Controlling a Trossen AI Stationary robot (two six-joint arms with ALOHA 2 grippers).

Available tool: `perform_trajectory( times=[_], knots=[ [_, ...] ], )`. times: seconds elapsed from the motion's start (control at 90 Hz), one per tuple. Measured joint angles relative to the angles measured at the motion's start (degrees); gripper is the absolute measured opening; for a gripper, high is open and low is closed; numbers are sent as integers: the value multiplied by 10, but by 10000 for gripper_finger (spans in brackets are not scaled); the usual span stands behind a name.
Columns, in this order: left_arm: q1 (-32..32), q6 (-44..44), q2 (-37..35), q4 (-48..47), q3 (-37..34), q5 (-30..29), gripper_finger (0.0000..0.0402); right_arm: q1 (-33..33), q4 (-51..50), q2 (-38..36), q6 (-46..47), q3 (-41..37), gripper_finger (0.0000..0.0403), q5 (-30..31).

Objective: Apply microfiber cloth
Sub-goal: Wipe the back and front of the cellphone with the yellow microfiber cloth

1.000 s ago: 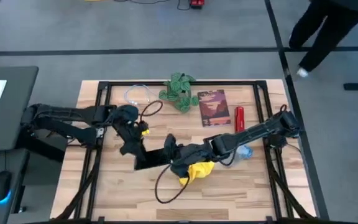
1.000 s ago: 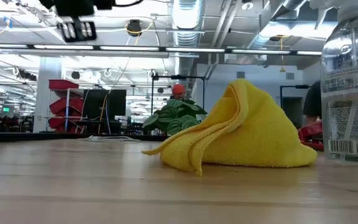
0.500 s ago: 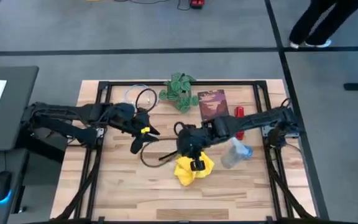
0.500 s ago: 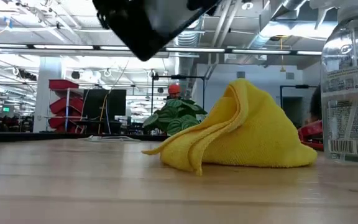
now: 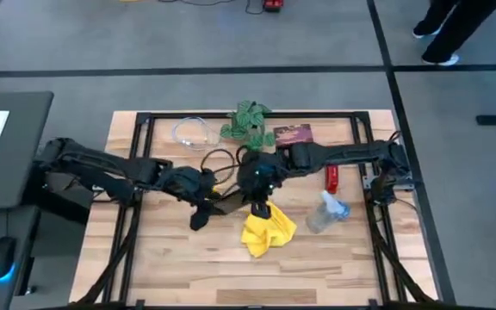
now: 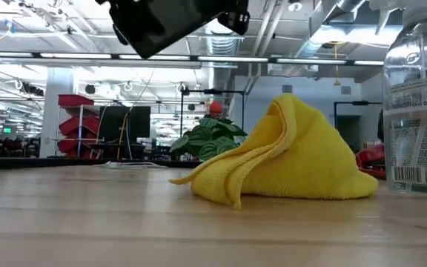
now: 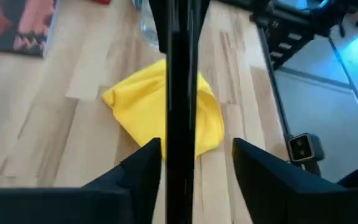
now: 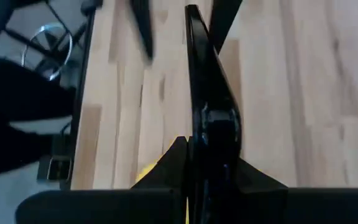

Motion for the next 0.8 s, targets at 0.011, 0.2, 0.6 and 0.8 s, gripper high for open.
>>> perform_trajectory(
  times=[0.011, 0.2, 0.6, 0.8],
  knots=[
    [0, -1, 3, 2, 0, 0, 186, 0, 1, 0, 0, 0, 18, 0],
    [-3, -36, 26, 3, 0, 2, 170, 1, 1, 0, 8, 0, 18, -3],
    [-12, -81, 4, -34, 0, 3, 13, 3, 15, 0, -22, 0, 85, 9],
    [-12, -114, 4, -58, -33, 0, 5, -4, -32, -11, -13, 0, 196, 10]
  ],
)
